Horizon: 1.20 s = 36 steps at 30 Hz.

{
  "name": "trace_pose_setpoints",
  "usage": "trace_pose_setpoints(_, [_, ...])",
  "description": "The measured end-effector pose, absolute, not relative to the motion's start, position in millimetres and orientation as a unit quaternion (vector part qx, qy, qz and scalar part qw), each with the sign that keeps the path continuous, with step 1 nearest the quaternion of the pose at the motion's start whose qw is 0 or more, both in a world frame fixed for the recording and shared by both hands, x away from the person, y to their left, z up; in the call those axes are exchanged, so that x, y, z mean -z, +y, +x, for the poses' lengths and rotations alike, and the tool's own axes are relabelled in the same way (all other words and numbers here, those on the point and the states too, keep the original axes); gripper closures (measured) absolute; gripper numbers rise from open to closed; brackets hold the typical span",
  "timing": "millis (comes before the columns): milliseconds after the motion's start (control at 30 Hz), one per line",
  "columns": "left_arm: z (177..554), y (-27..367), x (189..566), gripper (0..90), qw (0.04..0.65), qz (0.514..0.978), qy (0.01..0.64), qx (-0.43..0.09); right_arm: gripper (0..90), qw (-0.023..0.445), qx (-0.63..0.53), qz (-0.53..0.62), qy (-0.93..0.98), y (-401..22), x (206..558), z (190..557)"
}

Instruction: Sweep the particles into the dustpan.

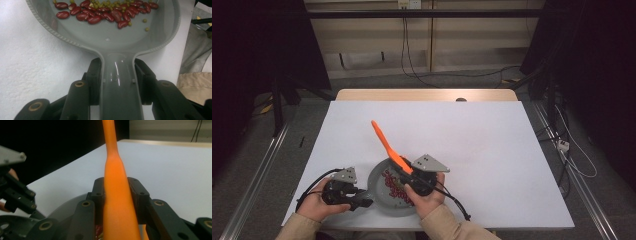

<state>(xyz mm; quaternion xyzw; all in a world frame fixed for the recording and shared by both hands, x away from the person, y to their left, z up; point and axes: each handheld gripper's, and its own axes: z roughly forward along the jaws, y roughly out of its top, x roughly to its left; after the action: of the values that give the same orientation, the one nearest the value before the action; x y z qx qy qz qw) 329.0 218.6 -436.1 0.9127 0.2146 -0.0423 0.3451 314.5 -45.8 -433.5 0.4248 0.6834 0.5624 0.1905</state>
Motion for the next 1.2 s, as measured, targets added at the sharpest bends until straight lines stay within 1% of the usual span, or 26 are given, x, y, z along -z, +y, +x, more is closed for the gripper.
trace_pose_setpoints(167, [327.3, 217.9, 435.8, 62.8, 0.345, 0.912, 0.22, 0.035, 70.0, 0.213, -0.565, 0.44, 0.665, -77.9, 419.1, 326.7])
trace_pose_setpoints(233, [327.1, 217.9, 435.7, 62.8, 0.345, 0.912, 0.22, 0.035, 70.0, 0.231, -0.55, 0.442, 0.67, -88.1, 418.1, 330.6])
trace_pose_setpoints(300, [327.4, 218.6, 435.6, 62.8, 0.348, 0.911, 0.218, 0.041, 70.0, 0.233, -0.539, 0.45, 0.673, -97.0, 422.4, 334.4])
trace_pose_setpoints(400, [326.6, 222.0, 433.9, 62.8, 0.346, 0.912, 0.216, 0.04, 70.0, 0.258, -0.513, 0.452, 0.683, -106.4, 432.4, 337.5])
trace_pose_setpoints(533, [324.7, 226.1, 433.1, 62.8, 0.346, 0.912, 0.216, 0.044, 70.1, 0.268, -0.483, 0.469, 0.689, -114.8, 444.3, 339.3])
trace_pose_setpoints(567, [324.5, 225.6, 432.8, 62.8, 0.347, 0.911, 0.217, 0.043, 70.2, 0.255, -0.488, 0.471, 0.689, -113.6, 447.5, 338.0])
trace_pose_setpoints(633, [324.9, 225.0, 431.4, 62.8, 0.344, 0.913, 0.215, 0.046, 69.8, 0.262, -0.485, 0.457, 0.699, -105.1, 449.1, 331.6])
trace_pose_setpoints(667, [325.2, 225.0, 430.5, 62.8, 0.347, 0.912, 0.216, 0.045, 69.3, 0.252, -0.487, 0.454, 0.703, -100.2, 450.4, 328.6])
trace_pose_setpoints(833, [326.1, 223.5, 424.7, 62.7, 0.351, 0.91, 0.217, 0.045, 68.6, 0.246, -0.487, 0.445, 0.71, -83.8, 456.0, 321.8])
trace_pose_setpoints(867, [327.3, 223.0, 423.0, 62.7, 0.349, 0.911, 0.216, 0.037, 68.6, 0.241, -0.491, 0.448, 0.707, -84.0, 455.8, 322.3])
trace_pose_setpoints(900, [327.7, 222.4, 423.0, 62.7, 0.355, 0.908, 0.218, 0.045, 68.7, 0.235, -0.496, 0.453, 0.702, -84.8, 455.3, 321.9])
trace_pose_setpoints(967, [328.7, 220.1, 422.8, 62.7, 0.358, 0.906, 0.22, 0.045, 68.7, 0.221, -0.506, 0.458, 0.697, -83.9, 454.6, 320.6])
trace_pose_setpoints(1100, [329.1, 217.0, 425.0, 62.7, 0.35, 0.91, 0.218, 0.043, 68.7, 0.2, -0.52, 0.458, 0.692, -76.9, 453.9, 316.1])
trace_pose_setpoints(1200, [329.9, 218.5, 425.8, 62.7, 0.349, 0.911, 0.217, 0.044, 68.8, 0.177, -0.538, 0.464, 0.682, -73.5, 452.2, 314.8])
